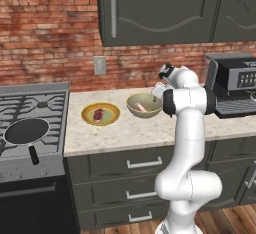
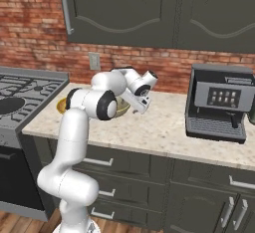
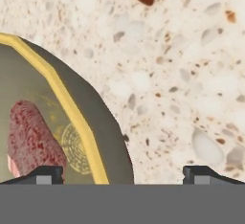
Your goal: Place one of the steaks on the plate and the other in the bowl. Then place the bowl in the fridge.
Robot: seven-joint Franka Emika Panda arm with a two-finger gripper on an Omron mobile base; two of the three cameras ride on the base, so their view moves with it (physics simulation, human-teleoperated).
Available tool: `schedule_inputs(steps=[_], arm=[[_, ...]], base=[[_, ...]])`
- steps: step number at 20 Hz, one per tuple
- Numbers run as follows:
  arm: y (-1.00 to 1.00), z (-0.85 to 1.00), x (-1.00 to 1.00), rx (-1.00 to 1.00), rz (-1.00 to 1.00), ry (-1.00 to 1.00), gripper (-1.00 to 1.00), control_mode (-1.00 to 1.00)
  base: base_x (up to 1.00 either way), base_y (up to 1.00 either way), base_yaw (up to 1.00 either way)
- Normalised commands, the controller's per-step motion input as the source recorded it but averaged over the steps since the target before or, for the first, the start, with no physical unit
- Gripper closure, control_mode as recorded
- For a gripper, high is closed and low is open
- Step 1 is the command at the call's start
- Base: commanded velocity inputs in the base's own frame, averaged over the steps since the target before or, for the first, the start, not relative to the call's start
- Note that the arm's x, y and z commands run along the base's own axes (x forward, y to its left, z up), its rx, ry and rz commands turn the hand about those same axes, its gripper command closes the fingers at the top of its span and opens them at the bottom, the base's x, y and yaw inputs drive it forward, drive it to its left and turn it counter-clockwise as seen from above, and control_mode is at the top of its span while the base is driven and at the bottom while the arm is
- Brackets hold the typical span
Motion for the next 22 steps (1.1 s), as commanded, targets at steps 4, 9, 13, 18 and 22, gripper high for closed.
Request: schedule_inputs(steps=[4, 9, 13, 18, 22], arm=[[0.09, 0.00, 0.00, 0.00, 0.00, 0.00, 1.00, -1.00], [0.00, 0.00, 0.00, 0.00, 0.00, 0.00, 1.00, -1.00], [0.00, 0.00, 0.00, 0.00, 0.00, 0.00, 1.00, -1.00], [-0.02, 0.00, 0.00, 0.00, -0.01, -0.01, 1.00, -1.00], [0.01, 0.00, -0.13, 0.00, -0.32, -0.01, 1.00, -1.00]], base=[[0.00, 0.00, 0.00], [0.00, 0.00, 0.00], [0.00, 0.00, 0.00], [0.00, 0.00, 0.00], [0.00, 0.00, 0.00]])
